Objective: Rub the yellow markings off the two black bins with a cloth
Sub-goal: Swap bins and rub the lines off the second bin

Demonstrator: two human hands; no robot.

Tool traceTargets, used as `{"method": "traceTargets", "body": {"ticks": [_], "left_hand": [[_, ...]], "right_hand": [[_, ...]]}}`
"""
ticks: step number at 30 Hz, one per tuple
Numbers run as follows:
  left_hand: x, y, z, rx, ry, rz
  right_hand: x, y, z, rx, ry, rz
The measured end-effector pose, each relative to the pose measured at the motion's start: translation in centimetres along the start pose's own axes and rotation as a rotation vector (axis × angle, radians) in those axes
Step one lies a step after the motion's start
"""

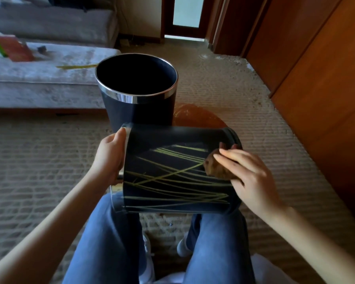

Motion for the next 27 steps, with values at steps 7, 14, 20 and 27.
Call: {"method": "traceTargets", "body": {"ticks": [7,14,20,27], "left_hand": [[0.2,1.0,0.4,0.009,-0.155,-0.119],[0.3,1.3,0.3,0.002,-0.065,-0.073],[0.5,1.1,0.3,0.001,-0.059,-0.076],[0.8,2.1,0.4,0.008,-0.059,-0.130]], "right_hand": [[-2.9,-5.8,-1.7,0.101,0.063,-0.128],[-1.2,-8.3,-3.0,0.131,0.128,-0.181],[4.4,-0.8,-1.6,0.014,-0.007,0.116],[-1.8,-9.9,-4.5,0.164,0.035,-0.132]]}}
Point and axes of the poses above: each hand's wrist, its own y-axis away from the middle knuckle, its own z-axis out of the back of the hand, x = y × z, the point moved 3 cm from there along -y, towards the middle knuckle, and after that the axes turned 3 degrees about -x, right-handed, at the moved point
